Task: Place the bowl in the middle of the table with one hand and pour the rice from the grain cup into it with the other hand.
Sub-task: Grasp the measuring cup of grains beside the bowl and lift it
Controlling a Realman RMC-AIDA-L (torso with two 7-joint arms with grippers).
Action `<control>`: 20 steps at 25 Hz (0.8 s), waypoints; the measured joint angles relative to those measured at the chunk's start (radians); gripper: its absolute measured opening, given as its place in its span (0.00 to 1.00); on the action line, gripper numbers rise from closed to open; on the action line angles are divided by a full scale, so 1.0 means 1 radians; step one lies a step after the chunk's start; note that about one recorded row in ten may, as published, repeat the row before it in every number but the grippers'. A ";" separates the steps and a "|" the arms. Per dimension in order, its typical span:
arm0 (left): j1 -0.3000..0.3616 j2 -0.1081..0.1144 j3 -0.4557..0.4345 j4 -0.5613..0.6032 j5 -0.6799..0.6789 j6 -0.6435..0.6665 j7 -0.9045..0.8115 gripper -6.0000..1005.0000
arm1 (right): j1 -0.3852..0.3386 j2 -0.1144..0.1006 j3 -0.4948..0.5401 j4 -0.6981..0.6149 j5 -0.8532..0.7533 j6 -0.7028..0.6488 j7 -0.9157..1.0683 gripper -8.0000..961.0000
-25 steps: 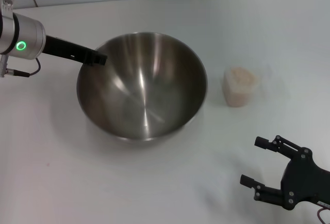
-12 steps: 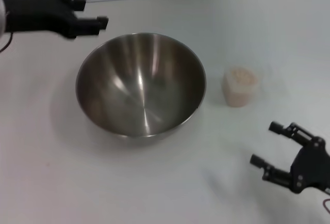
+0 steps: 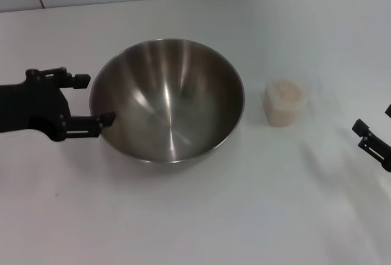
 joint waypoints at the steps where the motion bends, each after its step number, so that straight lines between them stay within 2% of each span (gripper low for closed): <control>1: 0.013 0.001 0.000 -0.012 -0.022 -0.004 0.018 0.82 | 0.008 0.000 0.004 0.006 0.000 0.025 -0.001 0.87; 3: 0.024 0.002 -0.005 -0.035 -0.046 -0.008 0.033 0.83 | 0.040 0.001 0.005 0.023 0.000 0.095 -0.004 0.87; 12: 0.026 0.002 -0.003 -0.058 -0.058 -0.010 0.050 0.83 | 0.130 0.002 0.000 0.065 -0.004 0.248 -0.016 0.87; 20: 0.021 0.001 -0.001 -0.059 -0.060 -0.010 0.053 0.83 | 0.178 0.001 0.009 0.124 -0.002 0.342 -0.085 0.87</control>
